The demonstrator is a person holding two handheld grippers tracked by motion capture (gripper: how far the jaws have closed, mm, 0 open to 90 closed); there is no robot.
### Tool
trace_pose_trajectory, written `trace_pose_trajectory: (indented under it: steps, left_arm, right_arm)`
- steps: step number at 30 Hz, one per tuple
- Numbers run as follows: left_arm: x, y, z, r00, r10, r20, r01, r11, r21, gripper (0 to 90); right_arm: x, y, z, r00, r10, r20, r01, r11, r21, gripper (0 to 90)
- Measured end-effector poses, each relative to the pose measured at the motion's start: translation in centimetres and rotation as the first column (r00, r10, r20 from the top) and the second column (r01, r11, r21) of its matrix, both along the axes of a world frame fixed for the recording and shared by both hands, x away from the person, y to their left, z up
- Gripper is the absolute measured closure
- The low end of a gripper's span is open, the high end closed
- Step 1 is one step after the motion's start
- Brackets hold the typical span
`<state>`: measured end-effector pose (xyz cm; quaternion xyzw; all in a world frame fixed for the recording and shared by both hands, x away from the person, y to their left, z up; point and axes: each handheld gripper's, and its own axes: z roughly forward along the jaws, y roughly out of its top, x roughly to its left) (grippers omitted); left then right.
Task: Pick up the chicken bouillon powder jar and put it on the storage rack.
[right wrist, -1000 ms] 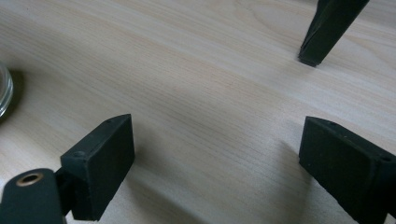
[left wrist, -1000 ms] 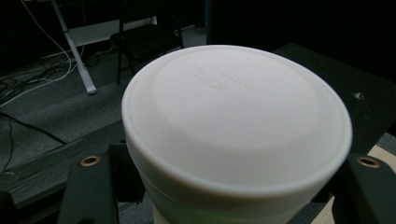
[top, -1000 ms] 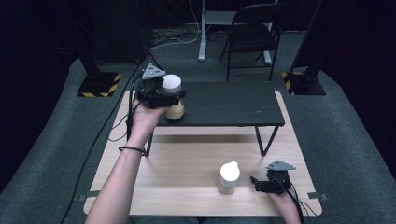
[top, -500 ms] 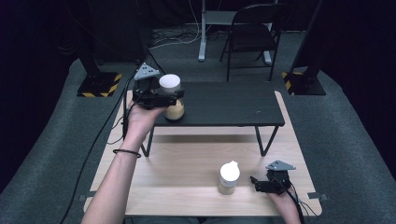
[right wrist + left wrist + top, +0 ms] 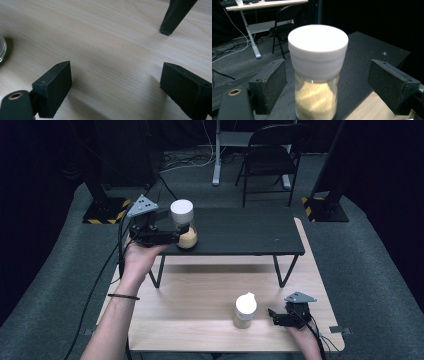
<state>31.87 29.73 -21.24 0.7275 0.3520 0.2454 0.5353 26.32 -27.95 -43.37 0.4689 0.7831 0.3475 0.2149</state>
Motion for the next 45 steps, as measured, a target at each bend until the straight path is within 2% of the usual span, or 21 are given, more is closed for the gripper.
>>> trace_pose_trajectory:
  steps: [7,21,25,33,45]
  left_arm:
    - [-1.7,0.7,-0.8,0.9997,0.002,0.025,-0.001,1.0,-0.002,12.4]
    - [-4.7,2.5,-3.0,0.9993,-0.006,0.036,0.007,0.9996,-0.027,9.4]
    - [-5.7,2.8,-3.7,0.9993,-0.006,0.037,0.007,0.9998,-0.018,9.2]
    - [-7.6,4.0,-5.5,0.9991,-0.014,0.039,0.016,0.9995,-0.029,8.9]
    - [-10.8,4.4,-9.1,0.9975,-0.008,0.071,0.01,0.9997,-0.021,9.0]
  right_arm:
    - [0.0,0.0,0.0,1.0,0.0,0.0,0.0,1.0,0.0,9.6]
    - [0.0,0.0,0.0,1.0,-0.001,0.0,0.001,1.0,0.0,9.6]
    - [0.0,0.0,0.0,1.0,-0.001,0.0,0.001,1.0,-0.001,9.6]
    - [0.0,0.0,0.0,1.0,-0.002,0.0,0.002,1.0,0.0,9.6]
    - [0.0,0.0,0.0,1.0,-0.001,0.0,0.001,1.0,0.0,9.6]
